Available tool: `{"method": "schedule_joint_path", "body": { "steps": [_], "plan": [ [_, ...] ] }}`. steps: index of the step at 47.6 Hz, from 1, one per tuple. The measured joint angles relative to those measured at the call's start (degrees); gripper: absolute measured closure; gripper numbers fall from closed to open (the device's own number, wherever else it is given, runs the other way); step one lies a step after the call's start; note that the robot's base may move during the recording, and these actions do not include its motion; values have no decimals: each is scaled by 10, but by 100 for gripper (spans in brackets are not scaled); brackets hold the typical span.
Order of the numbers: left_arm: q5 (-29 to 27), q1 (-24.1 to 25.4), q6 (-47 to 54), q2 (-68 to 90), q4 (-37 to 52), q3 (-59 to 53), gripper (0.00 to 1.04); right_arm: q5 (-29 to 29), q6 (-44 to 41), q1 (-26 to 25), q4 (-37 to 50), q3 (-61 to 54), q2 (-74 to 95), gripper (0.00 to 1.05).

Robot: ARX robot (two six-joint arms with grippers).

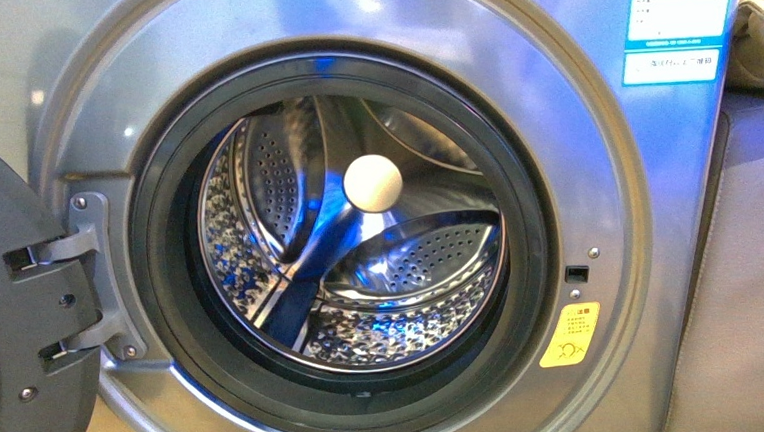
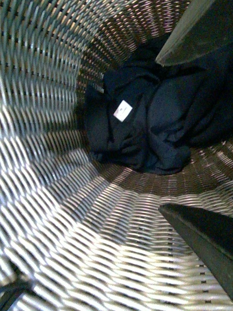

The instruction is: Collect clothes from washing machine

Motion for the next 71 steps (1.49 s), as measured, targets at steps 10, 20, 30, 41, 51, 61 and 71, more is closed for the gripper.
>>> {"method": "schedule_joint_path", "body": {
  "steps": [10, 20, 30, 41, 51, 61, 71],
  "plan": [
    [0, 0, 0, 0, 0, 0, 7, -68, 46, 5, 15, -7, -148, 8],
    [0, 0, 0, 0, 0, 0, 7, -124, 135, 10, 105, -2, -285, 8],
    [0, 0, 0, 0, 0, 0, 7, -111, 214, 68, 171, 10, -395, 11],
    [0, 0, 0, 0, 0, 0, 7, 183, 146, 375, 32, -194, -654, 57],
    [-183, 23, -37, 24, -137, 93, 7, 323, 140, 548, 19, -395, -857, 102],
    [-226, 76, -34, -71, -93, -9, 7, 325, 139, 549, 29, -463, -922, 102],
    [-277, 99, 1, -148, -34, -111, 7, 326, 139, 549, 33, -472, -935, 102]
  ]
}}
